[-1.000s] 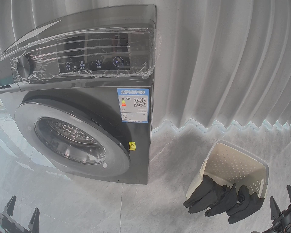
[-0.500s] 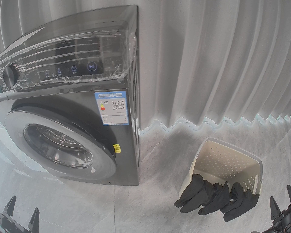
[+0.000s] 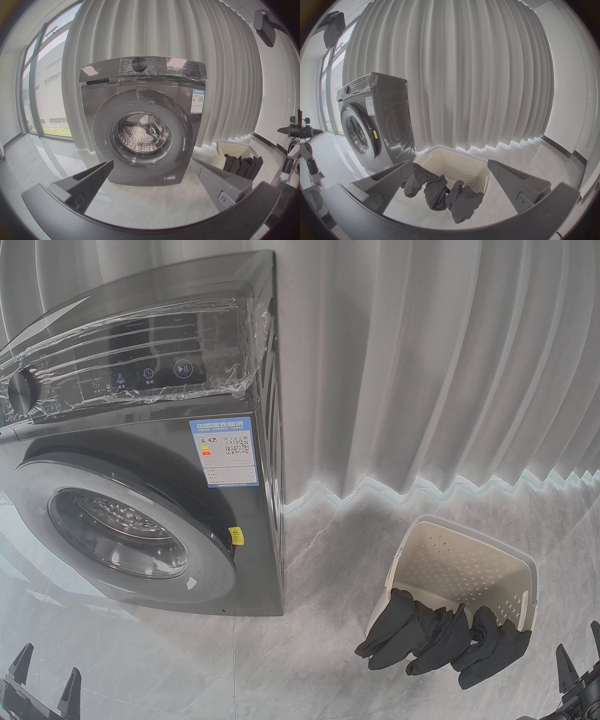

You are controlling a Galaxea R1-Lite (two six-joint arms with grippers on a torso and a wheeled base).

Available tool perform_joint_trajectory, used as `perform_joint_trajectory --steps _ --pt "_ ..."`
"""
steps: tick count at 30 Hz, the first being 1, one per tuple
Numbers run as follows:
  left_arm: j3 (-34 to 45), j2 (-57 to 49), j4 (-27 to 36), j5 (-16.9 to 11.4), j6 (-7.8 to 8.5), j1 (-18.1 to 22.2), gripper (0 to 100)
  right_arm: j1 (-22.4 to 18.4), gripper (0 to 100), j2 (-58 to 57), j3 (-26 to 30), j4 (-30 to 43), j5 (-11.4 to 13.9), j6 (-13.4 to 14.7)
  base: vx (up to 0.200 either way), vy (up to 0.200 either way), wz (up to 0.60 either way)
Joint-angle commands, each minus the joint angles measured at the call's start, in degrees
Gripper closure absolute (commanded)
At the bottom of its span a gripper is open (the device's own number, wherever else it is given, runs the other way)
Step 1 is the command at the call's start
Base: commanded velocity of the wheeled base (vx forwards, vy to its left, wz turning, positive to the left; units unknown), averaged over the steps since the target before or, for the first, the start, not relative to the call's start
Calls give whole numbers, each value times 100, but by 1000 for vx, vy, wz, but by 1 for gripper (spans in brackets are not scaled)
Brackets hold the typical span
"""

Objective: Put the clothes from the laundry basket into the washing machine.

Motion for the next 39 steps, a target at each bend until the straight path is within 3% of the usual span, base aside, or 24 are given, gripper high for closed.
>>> perform_joint_trajectory --steps 1,16,25,39 --pt "92 -66 2 -2 -40 4 0 1 0 3 101 -2 2 -2 0 0 0" --pt "92 -66 2 -11 -22 4 0 1 0 3 101 -2 2 -2 0 200 0" --pt "92 -66 2 -2 -48 4 0 1 0 3 101 -2 2 -2 0 0 0" --pt "92 -66 2 -11 -40 4 0 1 0 3 101 -2 2 -2 0 200 0"
